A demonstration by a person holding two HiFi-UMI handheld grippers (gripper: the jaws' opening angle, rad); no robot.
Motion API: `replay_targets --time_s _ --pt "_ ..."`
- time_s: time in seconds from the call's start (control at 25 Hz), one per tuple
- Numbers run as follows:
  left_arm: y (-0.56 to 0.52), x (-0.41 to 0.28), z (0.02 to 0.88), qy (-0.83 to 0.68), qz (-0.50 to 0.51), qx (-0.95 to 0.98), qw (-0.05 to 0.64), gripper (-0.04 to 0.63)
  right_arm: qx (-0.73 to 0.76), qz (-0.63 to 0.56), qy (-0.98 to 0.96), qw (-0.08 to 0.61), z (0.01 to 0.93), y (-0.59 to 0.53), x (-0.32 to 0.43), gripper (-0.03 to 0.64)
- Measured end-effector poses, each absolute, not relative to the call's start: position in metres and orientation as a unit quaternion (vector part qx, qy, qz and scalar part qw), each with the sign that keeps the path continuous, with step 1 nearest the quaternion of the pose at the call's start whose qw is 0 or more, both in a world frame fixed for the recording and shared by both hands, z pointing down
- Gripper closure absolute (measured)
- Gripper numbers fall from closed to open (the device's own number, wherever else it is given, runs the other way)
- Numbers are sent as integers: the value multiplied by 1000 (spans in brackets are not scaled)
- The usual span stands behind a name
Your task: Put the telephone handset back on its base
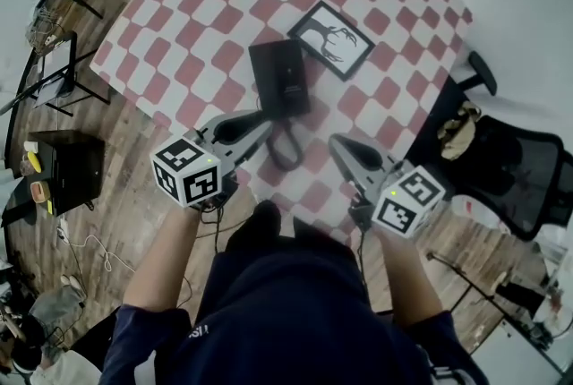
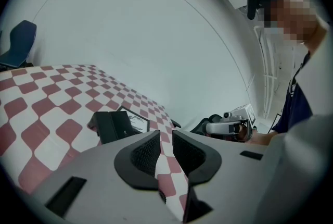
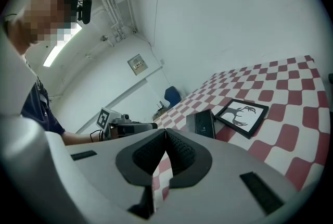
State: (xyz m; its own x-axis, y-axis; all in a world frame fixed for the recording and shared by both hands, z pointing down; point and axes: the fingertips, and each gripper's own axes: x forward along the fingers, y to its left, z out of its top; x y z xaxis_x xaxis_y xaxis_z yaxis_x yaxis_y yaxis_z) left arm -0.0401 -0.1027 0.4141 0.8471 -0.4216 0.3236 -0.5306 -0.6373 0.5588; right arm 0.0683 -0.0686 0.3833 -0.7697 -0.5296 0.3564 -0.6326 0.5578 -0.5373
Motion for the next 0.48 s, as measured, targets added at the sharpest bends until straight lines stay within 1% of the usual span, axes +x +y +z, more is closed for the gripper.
replay_targets --time_s 0.48 --pt "-62 -49 378 -264 82 911 307 534 317 295 -899 65 355 -45 57 600"
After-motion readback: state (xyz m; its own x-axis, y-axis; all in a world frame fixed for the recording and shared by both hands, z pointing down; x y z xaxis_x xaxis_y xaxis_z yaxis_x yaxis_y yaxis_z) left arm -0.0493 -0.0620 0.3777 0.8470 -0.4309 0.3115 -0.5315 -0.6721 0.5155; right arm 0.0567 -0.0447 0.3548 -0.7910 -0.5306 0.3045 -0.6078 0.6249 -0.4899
